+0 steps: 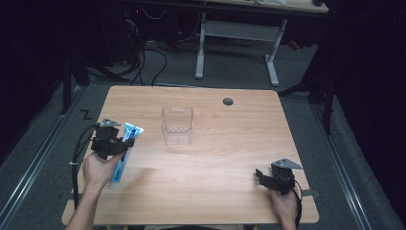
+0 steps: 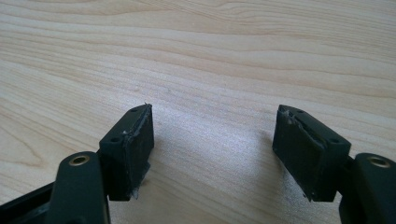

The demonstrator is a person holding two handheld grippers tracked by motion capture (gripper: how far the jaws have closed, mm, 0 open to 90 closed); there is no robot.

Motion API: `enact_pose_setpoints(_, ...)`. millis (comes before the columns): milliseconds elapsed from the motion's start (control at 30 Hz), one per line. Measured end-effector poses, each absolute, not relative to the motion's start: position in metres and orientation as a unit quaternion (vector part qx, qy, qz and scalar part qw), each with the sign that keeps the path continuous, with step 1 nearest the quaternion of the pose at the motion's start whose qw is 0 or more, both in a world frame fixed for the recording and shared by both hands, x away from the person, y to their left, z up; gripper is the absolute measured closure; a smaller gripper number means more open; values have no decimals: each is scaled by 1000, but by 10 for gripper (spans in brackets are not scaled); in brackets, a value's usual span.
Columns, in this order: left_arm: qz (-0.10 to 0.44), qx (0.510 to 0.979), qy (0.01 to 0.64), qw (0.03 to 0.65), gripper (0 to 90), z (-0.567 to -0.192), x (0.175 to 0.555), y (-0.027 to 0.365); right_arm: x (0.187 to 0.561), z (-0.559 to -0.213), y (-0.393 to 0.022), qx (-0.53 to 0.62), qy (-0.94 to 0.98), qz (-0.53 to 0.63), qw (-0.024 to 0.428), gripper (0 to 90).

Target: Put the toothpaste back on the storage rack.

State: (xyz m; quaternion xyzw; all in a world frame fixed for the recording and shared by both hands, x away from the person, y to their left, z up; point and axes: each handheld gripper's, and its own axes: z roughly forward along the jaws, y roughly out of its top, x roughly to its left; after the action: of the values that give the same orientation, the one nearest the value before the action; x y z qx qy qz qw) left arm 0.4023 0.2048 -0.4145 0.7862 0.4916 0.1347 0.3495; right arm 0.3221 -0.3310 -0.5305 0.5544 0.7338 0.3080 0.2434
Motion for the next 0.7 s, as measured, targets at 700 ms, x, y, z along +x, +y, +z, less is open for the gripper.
enact_pose_setpoints(700, 125, 790, 461, 385, 734, -392, 408, 179, 322, -530, -331, 555, 734, 308, 243, 292)
